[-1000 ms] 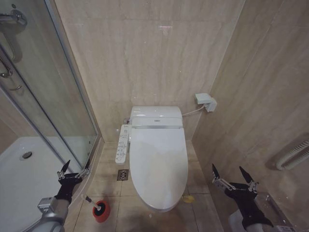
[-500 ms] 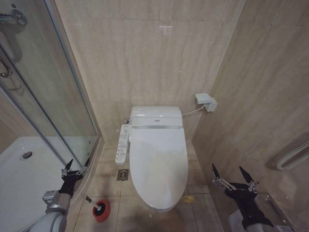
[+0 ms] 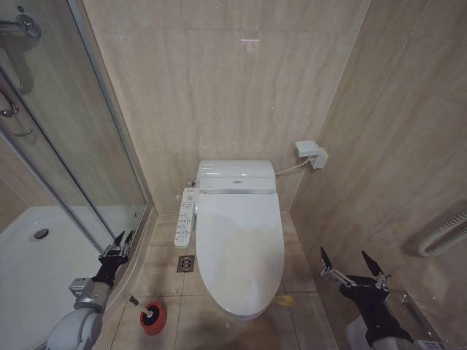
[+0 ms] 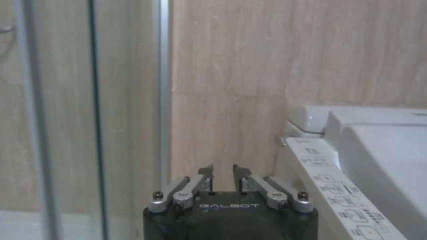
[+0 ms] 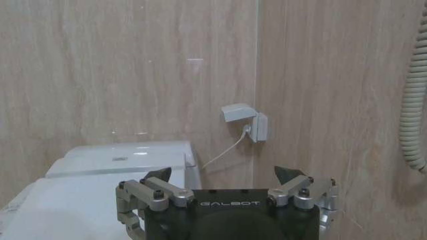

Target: Open the toilet lid, clean the toilet bowl with a toilet brush, close the toilet lid, and flush.

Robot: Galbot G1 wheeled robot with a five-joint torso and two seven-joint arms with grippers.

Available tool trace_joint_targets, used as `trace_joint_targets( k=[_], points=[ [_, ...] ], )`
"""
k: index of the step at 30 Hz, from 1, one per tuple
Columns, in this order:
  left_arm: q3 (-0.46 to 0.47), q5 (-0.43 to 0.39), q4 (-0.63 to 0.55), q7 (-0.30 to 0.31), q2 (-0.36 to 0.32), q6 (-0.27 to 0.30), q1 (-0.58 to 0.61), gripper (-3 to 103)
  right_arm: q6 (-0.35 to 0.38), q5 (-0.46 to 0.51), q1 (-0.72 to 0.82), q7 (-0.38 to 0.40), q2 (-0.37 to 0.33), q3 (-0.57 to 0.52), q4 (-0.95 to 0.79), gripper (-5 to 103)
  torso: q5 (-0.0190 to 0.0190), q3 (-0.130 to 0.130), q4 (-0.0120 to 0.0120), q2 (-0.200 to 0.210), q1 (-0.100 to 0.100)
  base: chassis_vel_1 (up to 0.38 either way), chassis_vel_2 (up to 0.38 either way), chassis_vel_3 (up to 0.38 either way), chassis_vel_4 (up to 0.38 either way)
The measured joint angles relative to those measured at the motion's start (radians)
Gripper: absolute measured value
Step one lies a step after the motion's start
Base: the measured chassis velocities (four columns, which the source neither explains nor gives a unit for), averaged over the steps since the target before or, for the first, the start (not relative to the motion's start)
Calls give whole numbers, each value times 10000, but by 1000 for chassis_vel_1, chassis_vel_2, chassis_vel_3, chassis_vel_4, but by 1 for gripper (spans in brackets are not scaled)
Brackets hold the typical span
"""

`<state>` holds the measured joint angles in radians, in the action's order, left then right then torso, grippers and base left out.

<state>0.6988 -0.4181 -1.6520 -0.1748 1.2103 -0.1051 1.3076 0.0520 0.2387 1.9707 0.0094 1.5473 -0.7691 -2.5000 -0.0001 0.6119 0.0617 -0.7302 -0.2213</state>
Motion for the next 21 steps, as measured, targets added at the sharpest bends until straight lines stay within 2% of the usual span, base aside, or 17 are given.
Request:
trace_joint_targets(
  k=[2,3,10,11,17,21],
  points=[
    [-91,-26,141,-97,-1,-63,-92,38,0,1,0,0,0,0,0,100,0,0,0,0,0,0,0,0,0],
    [-166,-58,294,-195,-17,-133,-177,11,0,0,0,0,0,0,0,100,1,0,0,0,0,0,0,0,0],
    [-451,-162,1114,-477,-331,-375,-885,11,0,1,0,0,0,0,0,100,-1,-1,0,0,0,0,0,0,0],
    [-484,-203,1214,-515,-428,-398,-1015,0,0,0,0,0,0,0,0,100,-1,0,0,0,0,0,0,0,0],
    [-783,-490,1864,-1036,-992,-586,-1815,0,0,0,0,0,0,0,0,100,2,0,1,0,0,0,0,0,0],
    [-876,-601,2080,-1238,-1127,-640,-2069,0,0,0,0,0,0,0,0,100,0,0,0,0,0,0,0,0,0]
  ],
)
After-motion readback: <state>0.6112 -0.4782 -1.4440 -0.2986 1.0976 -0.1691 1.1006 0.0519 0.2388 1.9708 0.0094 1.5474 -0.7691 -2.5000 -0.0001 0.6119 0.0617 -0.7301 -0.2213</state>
